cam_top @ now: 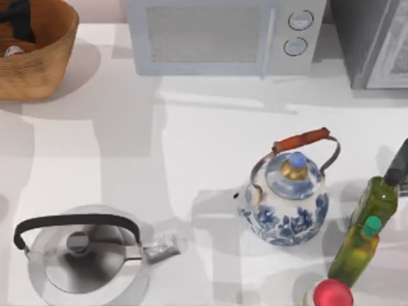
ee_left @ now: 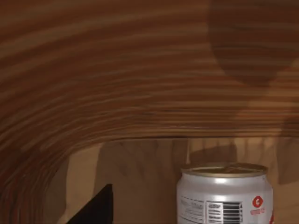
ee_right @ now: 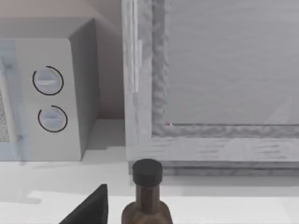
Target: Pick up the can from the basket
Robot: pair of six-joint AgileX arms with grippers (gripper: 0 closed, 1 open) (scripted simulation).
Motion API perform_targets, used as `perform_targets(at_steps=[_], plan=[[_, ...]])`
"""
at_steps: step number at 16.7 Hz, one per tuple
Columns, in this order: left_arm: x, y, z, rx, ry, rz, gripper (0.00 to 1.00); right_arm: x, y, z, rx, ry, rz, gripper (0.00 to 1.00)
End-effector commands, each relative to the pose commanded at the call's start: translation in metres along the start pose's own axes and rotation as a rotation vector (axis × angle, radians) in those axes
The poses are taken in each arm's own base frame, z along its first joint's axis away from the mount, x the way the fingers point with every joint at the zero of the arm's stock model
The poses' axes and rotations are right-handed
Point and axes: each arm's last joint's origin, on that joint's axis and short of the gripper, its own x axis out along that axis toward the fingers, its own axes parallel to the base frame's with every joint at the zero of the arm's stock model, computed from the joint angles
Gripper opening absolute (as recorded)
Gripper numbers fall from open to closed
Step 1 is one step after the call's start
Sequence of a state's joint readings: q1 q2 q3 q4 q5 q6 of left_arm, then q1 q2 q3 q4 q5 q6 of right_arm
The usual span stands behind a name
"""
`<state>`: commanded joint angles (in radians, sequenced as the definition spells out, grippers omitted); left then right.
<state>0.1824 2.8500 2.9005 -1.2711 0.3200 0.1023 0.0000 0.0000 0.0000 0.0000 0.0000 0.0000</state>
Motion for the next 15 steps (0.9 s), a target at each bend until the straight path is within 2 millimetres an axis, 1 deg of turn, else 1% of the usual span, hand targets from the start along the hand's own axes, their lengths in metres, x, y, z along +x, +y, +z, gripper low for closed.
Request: perform_targets(at_steps=[3,8,11,15], plan=[[0.012,0.001,-0.003,0.000,0.000,0.000,1.00,0.000,0.000,0.000,0.000,0.000,0.000,1.00],[0.026,0.000,-0.016,0.000,0.000,0.000,1.00,0.000,0.000,0.000,0.000,0.000,0.000,1.00],[0.030,0.000,-0.021,0.000,0.000,0.000,1.00,0.000,0.000,0.000,0.000,0.000,0.000,1.00],[0.030,0.000,-0.022,0.000,0.000,0.000,1.00,0.000,0.000,0.000,0.000,0.000,0.000,1.00]])
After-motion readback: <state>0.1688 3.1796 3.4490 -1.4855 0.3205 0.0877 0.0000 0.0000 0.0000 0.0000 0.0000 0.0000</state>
